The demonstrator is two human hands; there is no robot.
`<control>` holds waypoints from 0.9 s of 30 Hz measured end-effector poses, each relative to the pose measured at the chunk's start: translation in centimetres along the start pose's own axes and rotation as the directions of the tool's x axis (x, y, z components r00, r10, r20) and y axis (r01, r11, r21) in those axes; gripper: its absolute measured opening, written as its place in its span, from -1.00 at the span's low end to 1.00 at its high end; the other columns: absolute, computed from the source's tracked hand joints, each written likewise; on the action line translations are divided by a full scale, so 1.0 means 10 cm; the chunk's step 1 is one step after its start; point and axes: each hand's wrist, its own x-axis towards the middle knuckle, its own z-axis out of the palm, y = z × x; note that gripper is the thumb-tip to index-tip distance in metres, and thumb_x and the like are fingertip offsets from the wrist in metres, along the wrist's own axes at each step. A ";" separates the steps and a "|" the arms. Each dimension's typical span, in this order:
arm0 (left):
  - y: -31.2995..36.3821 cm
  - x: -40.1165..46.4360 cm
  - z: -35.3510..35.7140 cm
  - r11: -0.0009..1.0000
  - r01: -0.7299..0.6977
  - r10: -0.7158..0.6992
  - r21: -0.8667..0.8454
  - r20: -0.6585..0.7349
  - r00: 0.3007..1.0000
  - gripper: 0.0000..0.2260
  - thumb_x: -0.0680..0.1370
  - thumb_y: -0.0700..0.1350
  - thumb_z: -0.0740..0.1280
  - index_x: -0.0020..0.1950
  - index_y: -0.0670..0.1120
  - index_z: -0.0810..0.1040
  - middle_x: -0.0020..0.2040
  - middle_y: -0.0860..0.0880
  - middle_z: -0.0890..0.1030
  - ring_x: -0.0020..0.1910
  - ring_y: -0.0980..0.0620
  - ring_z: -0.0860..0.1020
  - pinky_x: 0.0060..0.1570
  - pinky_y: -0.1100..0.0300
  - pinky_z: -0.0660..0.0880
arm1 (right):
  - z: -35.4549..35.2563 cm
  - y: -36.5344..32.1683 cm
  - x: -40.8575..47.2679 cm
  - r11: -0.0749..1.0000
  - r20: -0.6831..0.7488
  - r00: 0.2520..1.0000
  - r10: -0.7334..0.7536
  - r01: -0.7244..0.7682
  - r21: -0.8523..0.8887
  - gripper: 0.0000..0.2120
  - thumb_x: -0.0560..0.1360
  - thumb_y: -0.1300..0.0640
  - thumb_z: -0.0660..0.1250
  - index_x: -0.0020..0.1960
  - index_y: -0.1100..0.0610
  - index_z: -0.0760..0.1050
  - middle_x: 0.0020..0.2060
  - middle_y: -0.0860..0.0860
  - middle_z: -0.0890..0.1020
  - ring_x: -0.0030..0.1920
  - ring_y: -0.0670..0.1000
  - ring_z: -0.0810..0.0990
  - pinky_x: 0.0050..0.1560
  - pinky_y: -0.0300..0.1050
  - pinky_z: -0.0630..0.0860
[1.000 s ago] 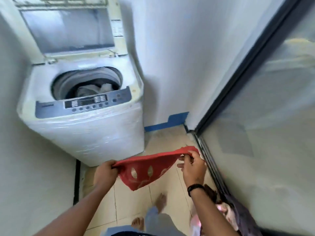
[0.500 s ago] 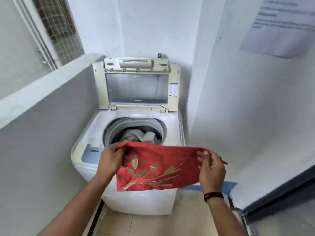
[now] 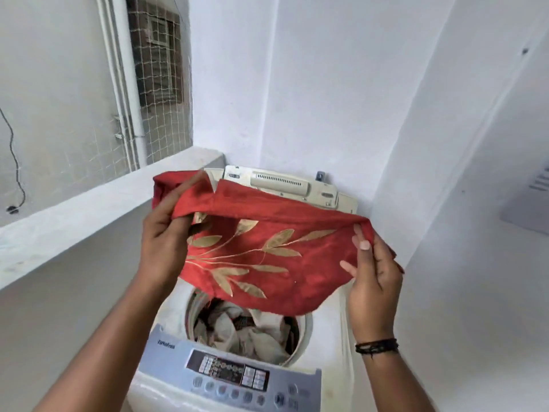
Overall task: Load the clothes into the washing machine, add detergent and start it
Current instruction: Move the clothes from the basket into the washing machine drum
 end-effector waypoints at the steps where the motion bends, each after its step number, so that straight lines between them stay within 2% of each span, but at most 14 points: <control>1: -0.13 0.09 -0.05 1.000 -0.001 0.001 0.008 0.035 0.999 -0.65 0.64 -0.28 0.20 0.38 -0.05 0.55 0.29 0.01 0.63 0.28 0.00 0.59 0.19 -0.05 0.59 | 0.08 0.10 0.00 1.000 0.007 1.000 0.007 -0.007 -0.018 -0.59 0.60 -0.07 0.18 0.38 0.00 0.51 0.29 -0.11 0.59 0.24 -0.15 0.59 0.06 -0.02 0.62; 4: -0.68 0.24 -0.25 0.981 0.001 -0.028 0.194 0.137 0.990 -0.61 0.51 -0.05 0.26 0.32 0.05 0.62 0.28 -0.05 0.59 0.31 -0.16 0.54 0.30 -0.27 0.46 | 0.21 0.59 -0.05 0.978 0.062 0.997 0.050 -0.036 -0.208 -0.58 0.60 -0.11 0.18 0.39 -0.01 0.50 0.22 -0.13 0.63 0.20 -0.12 0.61 0.10 -0.01 0.59; 7: -1.35 0.20 -0.55 0.879 0.041 -0.202 0.474 0.292 0.935 -0.70 0.44 0.07 0.25 0.09 0.32 0.66 0.16 0.04 0.60 0.22 0.03 0.55 0.32 0.04 0.46 | 0.22 1.22 -0.23 0.856 0.161 0.968 0.194 -0.086 -0.510 -0.73 0.64 -0.03 0.23 0.27 -0.01 0.57 -0.09 -0.14 0.68 -0.02 0.00 0.68 -0.06 -0.07 0.57; 8: -1.55 0.13 -0.65 0.818 0.065 -0.311 0.571 0.344 0.886 -0.75 0.44 0.06 0.28 -0.02 0.35 0.67 0.04 0.13 0.64 0.11 0.09 0.60 0.20 0.21 0.51 | 0.18 1.42 -0.33 0.800 0.199 0.942 0.269 -0.104 -0.591 -0.77 0.63 0.01 0.25 0.24 -0.01 0.58 -0.12 -0.13 0.68 -0.03 0.02 0.68 -0.08 -0.08 0.55; 9: -1.75 0.04 -0.77 0.748 0.104 -0.451 0.655 0.387 0.804 -0.80 0.45 0.01 0.32 -0.14 0.32 0.67 -0.15 0.19 0.67 -0.06 0.11 0.63 -0.02 0.36 0.52 | 0.14 1.57 -0.45 0.743 0.234 0.905 0.354 -0.121 -0.658 -0.78 0.62 0.05 0.27 0.23 -0.02 0.58 -0.10 -0.13 0.69 0.00 0.03 0.68 -0.08 -0.11 0.53; 10: -1.90 -0.07 -0.87 0.681 0.157 -0.593 0.715 0.412 0.692 -0.80 0.48 -0.06 0.37 -0.22 0.24 0.67 -0.31 0.19 0.65 -0.23 0.08 0.64 -0.22 0.39 0.50 | 0.09 1.70 -0.57 0.694 0.249 0.862 0.441 -0.152 -0.704 -0.76 0.60 0.08 0.30 0.25 -0.05 0.56 -0.04 -0.12 0.70 0.05 0.04 0.68 -0.05 -0.15 0.51; 12: -2.14 -0.29 -1.06 0.586 0.260 -0.773 0.767 0.433 0.464 -0.83 0.52 -0.08 0.40 -0.27 0.06 0.68 -0.38 0.06 0.66 -0.38 -0.07 0.65 -0.35 0.27 0.54 | -0.03 1.84 -0.73 0.596 0.202 0.802 0.563 -0.224 -0.771 -0.70 0.57 0.11 0.34 0.28 -0.10 0.55 0.09 -0.07 0.70 0.15 0.06 0.65 0.03 -0.20 0.46; 13: -2.18 -0.39 -1.12 0.563 0.301 -0.810 0.770 0.443 0.384 -0.82 0.51 0.00 0.40 -0.24 -0.03 0.68 -0.36 -0.02 0.67 -0.38 -0.14 0.65 -0.36 0.21 0.56 | -0.07 1.84 -0.78 0.542 0.155 0.786 0.599 -0.256 -0.800 -0.70 0.56 0.10 0.36 0.26 -0.12 0.56 0.12 -0.04 0.69 0.16 0.08 0.65 0.04 -0.20 0.45; 16: -2.28 -0.48 -1.22 0.521 0.428 -0.854 0.739 0.445 0.271 -0.58 0.48 0.15 0.37 -0.12 -0.24 0.64 -0.34 -0.18 0.66 -0.38 -0.14 0.59 -0.42 0.16 0.53 | -0.12 1.85 -0.81 0.441 0.077 0.756 0.650 -0.294 -0.848 -0.85 0.54 0.04 0.39 0.09 -0.14 0.59 0.05 -0.03 0.71 0.10 0.05 0.66 -0.02 -0.21 0.43; 18: -2.23 -0.42 -1.19 0.505 0.464 -0.861 0.728 0.462 0.213 -0.64 0.55 0.07 0.38 -0.13 -0.25 0.63 -0.41 -0.14 0.59 -0.40 -0.14 0.56 -0.47 0.18 0.49 | -0.12 1.83 -0.79 0.422 0.091 0.749 0.656 -0.264 -0.868 -0.98 0.53 -0.02 0.39 -0.07 -0.12 0.59 -0.11 -0.09 0.72 -0.02 -0.05 0.67 -0.09 -0.19 0.49; 22: -1.98 -0.08 -1.08 0.529 0.498 -0.816 0.687 0.573 0.077 -0.68 0.60 -0.03 0.38 -0.34 -0.08 0.60 -0.46 -0.15 0.56 -0.54 -0.03 0.49 -0.52 0.23 0.43 | -0.10 1.79 -0.63 0.413 0.205 0.664 0.719 -0.172 -0.894 -0.66 0.50 -0.10 0.39 -0.31 0.10 0.46 -0.46 -0.06 0.57 -0.41 -0.17 0.48 -0.31 -0.23 0.40; 24: -1.82 0.15 -1.01 0.544 0.556 -0.785 0.628 0.615 0.074 -0.67 0.60 -0.05 0.39 -0.37 -0.05 0.64 -0.50 -0.09 0.56 -0.62 0.06 0.44 -0.57 0.28 0.37 | -0.07 1.79 -0.54 0.451 0.261 0.612 0.746 -0.176 -0.875 -0.61 0.49 -0.05 0.42 -0.33 0.19 0.42 -0.52 -0.05 0.46 -0.44 -0.16 0.39 -0.33 -0.16 0.35; 25: -1.81 0.26 -0.97 0.562 0.576 -0.779 0.593 0.614 0.128 -0.65 0.59 -0.01 0.41 -0.39 -0.05 0.64 -0.51 -0.08 0.56 -0.63 0.07 0.42 -0.59 0.29 0.32 | -0.04 1.78 -0.47 0.469 0.274 0.589 0.760 -0.205 -0.859 -0.57 0.49 -0.03 0.43 -0.36 0.21 0.37 -0.53 -0.06 0.43 -0.44 -0.15 0.38 -0.33 -0.12 0.38; 27: -1.92 0.45 -0.87 0.590 0.611 -0.793 0.527 0.519 0.318 -0.59 0.47 0.15 0.45 -0.44 -0.10 0.58 -0.51 -0.16 0.53 -0.63 0.04 0.39 -0.57 0.30 0.19 | 0.05 1.78 -0.31 0.507 0.248 0.567 0.785 -0.358 -0.784 -0.53 0.52 0.02 0.43 -0.44 0.16 0.32 -0.53 -0.06 0.41 -0.44 -0.09 0.44 -0.30 0.03 0.56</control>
